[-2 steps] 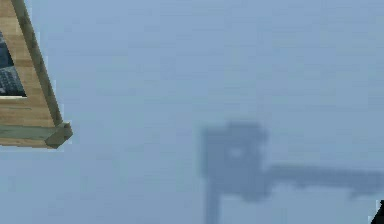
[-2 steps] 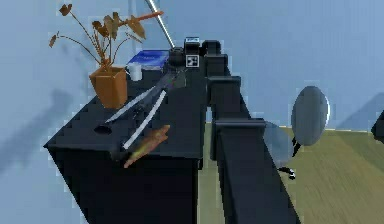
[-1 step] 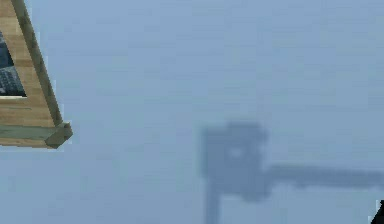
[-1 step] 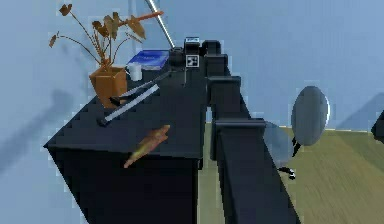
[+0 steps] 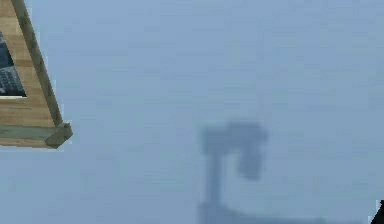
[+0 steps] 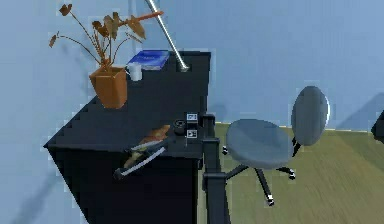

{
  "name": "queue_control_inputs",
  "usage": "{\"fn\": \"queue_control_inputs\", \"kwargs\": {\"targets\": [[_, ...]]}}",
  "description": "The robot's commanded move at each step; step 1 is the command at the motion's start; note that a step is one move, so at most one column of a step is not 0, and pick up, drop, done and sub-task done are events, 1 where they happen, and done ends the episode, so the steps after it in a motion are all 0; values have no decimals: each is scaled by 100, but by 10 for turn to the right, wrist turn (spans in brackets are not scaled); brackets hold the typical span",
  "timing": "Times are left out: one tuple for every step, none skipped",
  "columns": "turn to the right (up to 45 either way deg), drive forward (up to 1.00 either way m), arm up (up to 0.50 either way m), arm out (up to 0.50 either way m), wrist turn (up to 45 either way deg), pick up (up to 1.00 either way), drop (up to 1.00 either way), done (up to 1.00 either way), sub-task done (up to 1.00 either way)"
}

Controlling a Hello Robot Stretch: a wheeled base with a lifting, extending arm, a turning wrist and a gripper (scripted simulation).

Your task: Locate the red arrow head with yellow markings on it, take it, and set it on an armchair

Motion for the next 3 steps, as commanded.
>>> {"fn": "queue_control_inputs", "kwargs": {"targets": [[0, 0, 0, 0, 0, 100, 0, 0, 0], [0, 0, 10, 0, 0, 0, 0, 0, 0], [0, 0, 12, 0, 0, 0, 0, 0, 0]]}}
